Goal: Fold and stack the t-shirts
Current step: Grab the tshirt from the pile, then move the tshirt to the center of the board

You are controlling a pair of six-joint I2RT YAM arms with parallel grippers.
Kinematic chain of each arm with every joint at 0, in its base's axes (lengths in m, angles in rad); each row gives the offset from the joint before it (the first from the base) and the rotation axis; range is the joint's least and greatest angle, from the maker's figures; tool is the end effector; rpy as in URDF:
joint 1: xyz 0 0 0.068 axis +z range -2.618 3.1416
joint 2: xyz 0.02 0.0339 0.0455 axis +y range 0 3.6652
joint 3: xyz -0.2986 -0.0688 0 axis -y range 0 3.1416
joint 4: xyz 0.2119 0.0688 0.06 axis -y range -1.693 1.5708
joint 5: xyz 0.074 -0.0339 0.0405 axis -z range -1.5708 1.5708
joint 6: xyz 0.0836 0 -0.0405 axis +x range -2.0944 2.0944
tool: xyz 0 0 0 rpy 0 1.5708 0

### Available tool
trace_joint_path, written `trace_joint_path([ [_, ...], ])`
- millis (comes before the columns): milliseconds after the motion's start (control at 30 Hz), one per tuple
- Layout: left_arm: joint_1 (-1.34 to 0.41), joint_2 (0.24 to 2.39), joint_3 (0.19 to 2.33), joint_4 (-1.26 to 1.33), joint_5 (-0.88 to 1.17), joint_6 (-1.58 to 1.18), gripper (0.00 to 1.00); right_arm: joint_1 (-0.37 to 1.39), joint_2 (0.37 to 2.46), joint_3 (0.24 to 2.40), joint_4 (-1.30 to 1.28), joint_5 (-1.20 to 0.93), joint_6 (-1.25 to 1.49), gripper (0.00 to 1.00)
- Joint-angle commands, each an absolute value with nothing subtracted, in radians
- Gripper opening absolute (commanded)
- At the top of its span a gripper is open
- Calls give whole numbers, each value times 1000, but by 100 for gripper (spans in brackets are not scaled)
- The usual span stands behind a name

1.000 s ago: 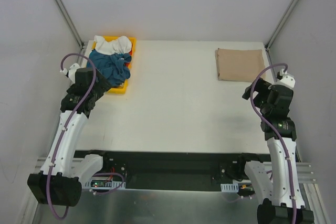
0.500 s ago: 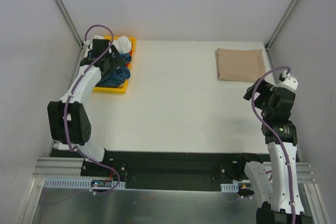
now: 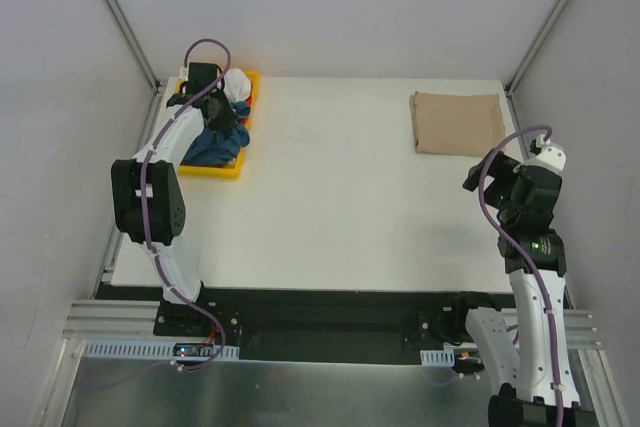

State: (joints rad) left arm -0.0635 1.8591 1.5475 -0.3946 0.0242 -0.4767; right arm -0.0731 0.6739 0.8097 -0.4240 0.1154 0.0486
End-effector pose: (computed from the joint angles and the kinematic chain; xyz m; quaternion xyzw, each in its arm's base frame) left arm 0.4439 -0.0302 0.2897 -0.1813 0.8897 -0.1224 0.4008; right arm 0.1380 -0.0198 0.3433 0.0831 0.7964 -0.0535 0.5966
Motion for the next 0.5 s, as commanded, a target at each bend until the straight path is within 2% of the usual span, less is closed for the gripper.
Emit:
trace_joint_path([
  [0,-58,1724,1615,-383,25,-430,0,-67,646,833,-402,104,43,96],
  [300,-92,1433,1732,-368,-29,-339,0,-67,644,851,-413,26,43,96],
  [400,-95,1367,1782,-331,38,-325,0,-67,626,844,-400,8,49,96],
  [467,-97,1342,1834,-290,159,-321,0,-67,618,842,-400,9,54,96],
])
